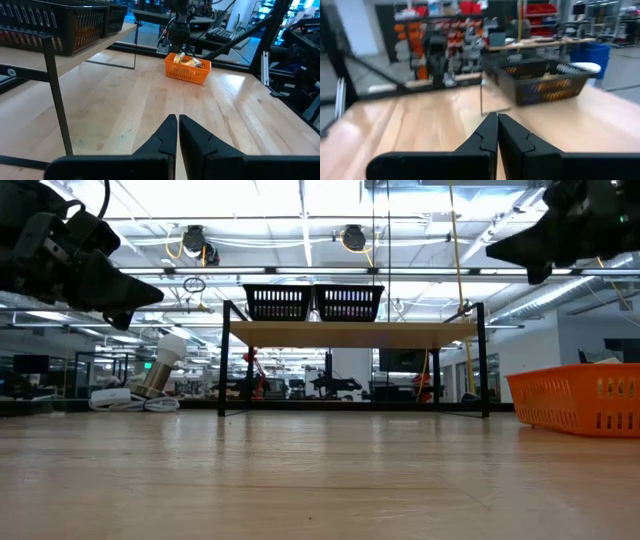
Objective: Pick & Place Office Desk Supplies
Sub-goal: Put the orange bin with the crayon boxes on the shelf
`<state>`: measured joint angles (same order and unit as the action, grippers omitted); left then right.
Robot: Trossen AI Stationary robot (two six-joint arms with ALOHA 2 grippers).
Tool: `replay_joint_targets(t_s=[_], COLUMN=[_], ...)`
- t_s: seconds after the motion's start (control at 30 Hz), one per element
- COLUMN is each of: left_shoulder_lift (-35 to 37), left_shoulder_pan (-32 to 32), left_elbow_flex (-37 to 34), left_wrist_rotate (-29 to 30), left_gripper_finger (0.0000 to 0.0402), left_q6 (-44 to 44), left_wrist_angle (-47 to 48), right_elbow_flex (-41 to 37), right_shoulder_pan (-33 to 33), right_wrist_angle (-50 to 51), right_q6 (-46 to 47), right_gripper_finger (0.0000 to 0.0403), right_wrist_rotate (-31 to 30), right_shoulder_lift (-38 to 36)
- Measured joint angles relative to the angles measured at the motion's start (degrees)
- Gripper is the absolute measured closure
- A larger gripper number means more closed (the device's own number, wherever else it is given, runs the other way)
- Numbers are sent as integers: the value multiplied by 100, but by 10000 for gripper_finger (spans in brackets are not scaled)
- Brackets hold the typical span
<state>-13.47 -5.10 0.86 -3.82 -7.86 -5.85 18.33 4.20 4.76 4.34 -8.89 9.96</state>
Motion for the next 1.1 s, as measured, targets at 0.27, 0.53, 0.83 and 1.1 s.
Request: replay_joint_targets(t_s=[0.27, 0.53, 0.83, 1.1], left_shoulder_lift=[0, 0, -2, -1], left_shoulder_pan=[0, -2, -2, -2], left_elbow_flex=[0, 0, 0, 0], left_wrist_rotate=[43, 94, 93, 88], left_gripper_finger=[380, 380, 380, 380], left_q6=[153, 225, 215, 298], left_wrist_angle=[1, 3, 3, 4], right_elbow_flex=[-519, -922, 529, 3417], right_shoulder_pan=[-294, -294, -300, -603], right_wrist_angle=[-413, -678, 242, 3480], right_q6=[-248, -157, -120, 241], right_gripper_finger=[403, 403, 403, 403], right_wrist_rotate=[147, 158, 123, 7], right_shoulder_lift=[-231, -357, 273, 2916])
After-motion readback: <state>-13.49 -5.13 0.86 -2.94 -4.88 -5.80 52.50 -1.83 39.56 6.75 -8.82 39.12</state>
